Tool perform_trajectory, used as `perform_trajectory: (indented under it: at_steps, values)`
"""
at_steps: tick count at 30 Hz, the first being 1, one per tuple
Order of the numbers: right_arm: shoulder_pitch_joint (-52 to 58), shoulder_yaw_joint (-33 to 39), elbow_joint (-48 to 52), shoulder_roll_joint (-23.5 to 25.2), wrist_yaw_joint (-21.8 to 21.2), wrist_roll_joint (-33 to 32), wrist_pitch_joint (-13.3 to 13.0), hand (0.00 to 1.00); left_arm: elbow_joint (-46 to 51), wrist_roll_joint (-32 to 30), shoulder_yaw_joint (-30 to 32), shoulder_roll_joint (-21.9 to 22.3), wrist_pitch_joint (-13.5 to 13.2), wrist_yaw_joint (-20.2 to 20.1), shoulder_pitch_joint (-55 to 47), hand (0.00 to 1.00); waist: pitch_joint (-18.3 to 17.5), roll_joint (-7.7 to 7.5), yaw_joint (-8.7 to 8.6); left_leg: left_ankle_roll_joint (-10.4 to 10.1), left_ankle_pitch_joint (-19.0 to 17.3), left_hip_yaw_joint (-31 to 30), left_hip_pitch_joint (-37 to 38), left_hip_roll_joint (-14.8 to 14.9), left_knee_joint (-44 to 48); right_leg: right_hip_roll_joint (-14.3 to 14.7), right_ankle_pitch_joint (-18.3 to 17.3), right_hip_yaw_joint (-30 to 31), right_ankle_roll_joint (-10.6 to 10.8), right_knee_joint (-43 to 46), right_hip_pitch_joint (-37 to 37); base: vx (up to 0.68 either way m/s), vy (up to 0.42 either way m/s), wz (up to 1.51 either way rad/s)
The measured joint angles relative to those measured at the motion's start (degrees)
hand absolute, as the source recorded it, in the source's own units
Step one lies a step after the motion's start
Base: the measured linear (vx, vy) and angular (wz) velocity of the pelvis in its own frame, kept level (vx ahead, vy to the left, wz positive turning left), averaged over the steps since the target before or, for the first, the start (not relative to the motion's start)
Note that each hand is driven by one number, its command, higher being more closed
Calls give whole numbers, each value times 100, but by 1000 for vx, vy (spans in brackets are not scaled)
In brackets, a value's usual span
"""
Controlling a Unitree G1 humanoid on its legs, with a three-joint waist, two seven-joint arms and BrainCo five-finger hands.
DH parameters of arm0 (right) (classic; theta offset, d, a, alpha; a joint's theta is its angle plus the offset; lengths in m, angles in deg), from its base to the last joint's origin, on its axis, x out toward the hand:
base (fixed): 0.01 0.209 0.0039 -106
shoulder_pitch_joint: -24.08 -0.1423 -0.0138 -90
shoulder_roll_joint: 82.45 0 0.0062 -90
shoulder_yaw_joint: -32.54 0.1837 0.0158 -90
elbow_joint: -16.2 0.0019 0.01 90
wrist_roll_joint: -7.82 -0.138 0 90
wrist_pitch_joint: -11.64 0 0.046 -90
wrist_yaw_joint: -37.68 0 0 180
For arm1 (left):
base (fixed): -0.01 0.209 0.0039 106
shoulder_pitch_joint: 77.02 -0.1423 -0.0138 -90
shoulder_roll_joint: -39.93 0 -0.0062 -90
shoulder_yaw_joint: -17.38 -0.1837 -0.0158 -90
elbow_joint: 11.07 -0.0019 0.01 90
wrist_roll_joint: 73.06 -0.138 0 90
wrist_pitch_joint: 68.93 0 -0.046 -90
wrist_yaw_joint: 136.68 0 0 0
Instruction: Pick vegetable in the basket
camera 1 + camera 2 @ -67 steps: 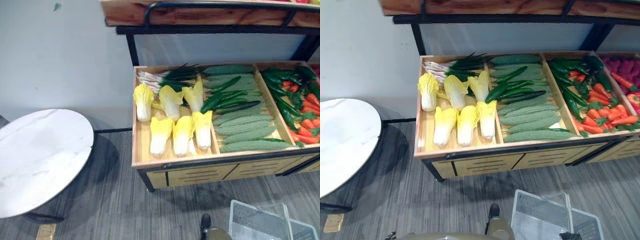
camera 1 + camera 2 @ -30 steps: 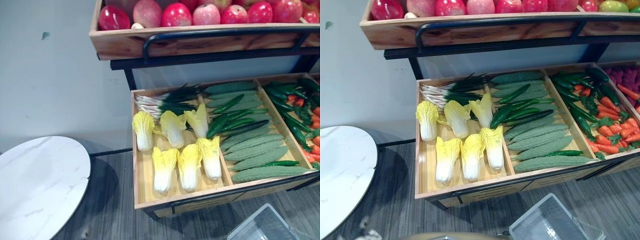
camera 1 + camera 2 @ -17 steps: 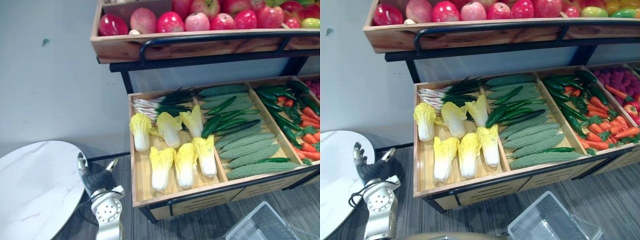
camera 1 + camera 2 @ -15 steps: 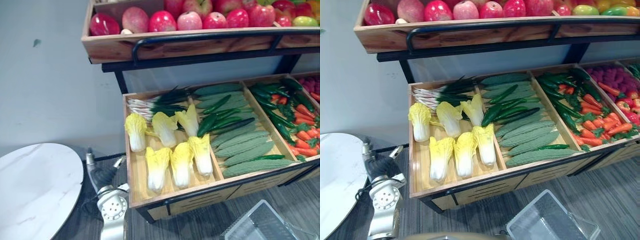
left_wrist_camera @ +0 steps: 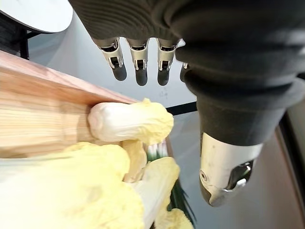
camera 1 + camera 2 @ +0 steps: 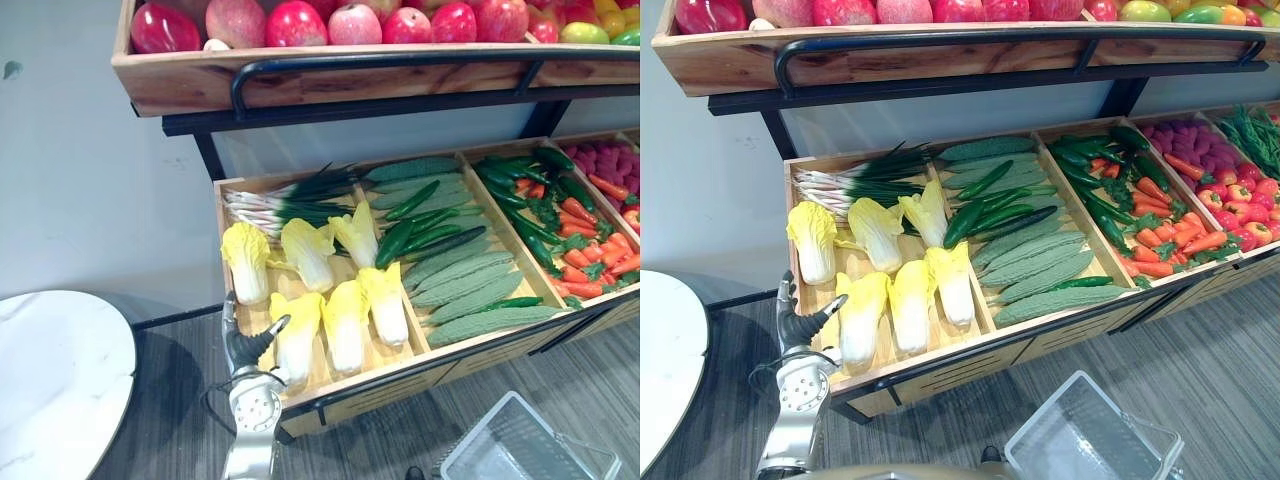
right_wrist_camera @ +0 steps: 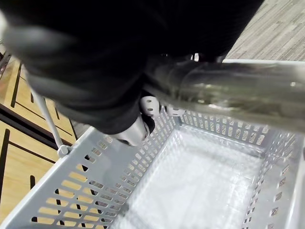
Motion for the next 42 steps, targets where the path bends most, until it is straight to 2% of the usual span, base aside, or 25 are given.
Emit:
perform_trajectory:
  at_steps: [11, 19, 29, 30, 36, 38, 42]
  values:
    - [-94, -48, 170, 77, 65, 106, 2, 100, -483, -187, -11, -5, 143, -23, -22, 0, 58, 144, -2, -9, -6, 47, 24, 9, -19, 6, 9, 5, -8, -54, 5, -15, -27, -2]
    - [-190, -56, 176, 77, 71, 107, 1, 100, -1028, -241, -167, -69, 223, -293, -22, 0, 83, 213, 1, -34, -22, 92, 25, 13, -56, 51, 29, 47, -10, -137, 3, 1, -27, -3]
    - [-319, -78, 128, 72, 122, 107, -2, 100, -1812, -672, -350, -191, 358, -412, 205, 0, 144, 319, -8, -67, -45, 194, -35, 12, -59, 85, 49, 156, -9, -183, -110, -12, -42, -6]
    - [-353, -75, 88, 68, 127, 107, -2, 100, -1854, -675, -372, -200, 356, -433, 256, 100, 163, 314, -8, -67, -45, 192, -41, 11, -58, 86, 49, 157, -9, -184, -114, -20, -52, 1]
    - [-418, -43, 44, 46, 157, 107, -6, 100, -2587, -913, -392, -433, 288, -327, 633, 100, 185, 358, -5, -66, -44, 62, -47, -8, -54, 75, 48, 141, -10, -186, -94, -20, -43, 2]
    - [-491, -47, 6, -20, 156, 108, -10, 100, -2935, -921, -367, -482, 259, -312, 816, 100, 213, 449, -7, -65, -44, 39, -46, -26, -51, 60, 52, 145, -4, -184, -95, -47, -45, 2]
    - [-633, -47, -219, -154, 148, 150, -7, 100, -3567, -924, -180, -526, 208, -276, 1110, 100, 210, 497, -11, -64, -44, 30, -44, -33, -33, 57, 59, 179, 7, -203, -111, -81, -54, -3]
